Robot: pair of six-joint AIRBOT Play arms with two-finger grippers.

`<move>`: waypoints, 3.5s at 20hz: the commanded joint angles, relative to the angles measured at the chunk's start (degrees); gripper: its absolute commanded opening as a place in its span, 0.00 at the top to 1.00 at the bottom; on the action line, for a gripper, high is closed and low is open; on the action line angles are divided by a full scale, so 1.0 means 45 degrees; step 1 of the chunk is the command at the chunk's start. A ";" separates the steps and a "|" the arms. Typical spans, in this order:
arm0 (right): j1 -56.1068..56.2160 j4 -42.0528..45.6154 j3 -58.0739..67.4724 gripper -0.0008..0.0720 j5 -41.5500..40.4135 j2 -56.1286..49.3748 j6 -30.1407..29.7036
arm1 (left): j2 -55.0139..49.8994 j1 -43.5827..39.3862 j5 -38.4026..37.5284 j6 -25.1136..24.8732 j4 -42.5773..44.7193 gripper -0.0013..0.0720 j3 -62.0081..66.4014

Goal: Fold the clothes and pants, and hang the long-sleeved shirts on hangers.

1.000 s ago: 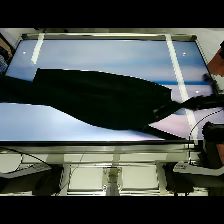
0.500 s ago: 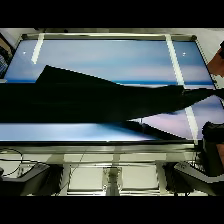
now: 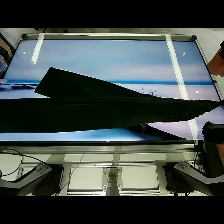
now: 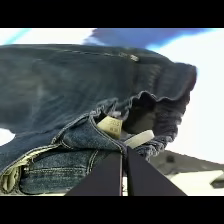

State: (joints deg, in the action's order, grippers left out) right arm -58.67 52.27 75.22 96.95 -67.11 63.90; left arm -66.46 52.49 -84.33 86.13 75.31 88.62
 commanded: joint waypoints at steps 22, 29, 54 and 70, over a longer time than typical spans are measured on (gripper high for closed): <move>-0.0442 0.1982 -0.2011 0.94 -0.1496 -0.0019 -0.0617 | -0.2137 -0.2992 0.2764 -0.2671 0.1447 0.95 -0.0690; -0.1093 0.0447 -0.1511 0.94 -0.2093 -0.0821 0.0024 | -0.3225 -0.5178 0.4624 -0.2283 0.1443 0.95 0.1010; 0.3803 0.1569 -0.1525 0.94 -0.8990 -0.4362 0.5124 | -0.8680 -0.7461 0.8932 0.1161 -0.0826 0.95 0.3254; 0.3832 0.2113 0.0491 0.51 -0.6518 -0.4527 0.4799 | -0.8665 -0.7286 0.9967 0.0957 -0.1637 0.05 0.3327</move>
State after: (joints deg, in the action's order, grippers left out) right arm -41.34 60.93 71.46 60.01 -87.53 86.41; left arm -107.20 18.22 -37.08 90.89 67.35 103.53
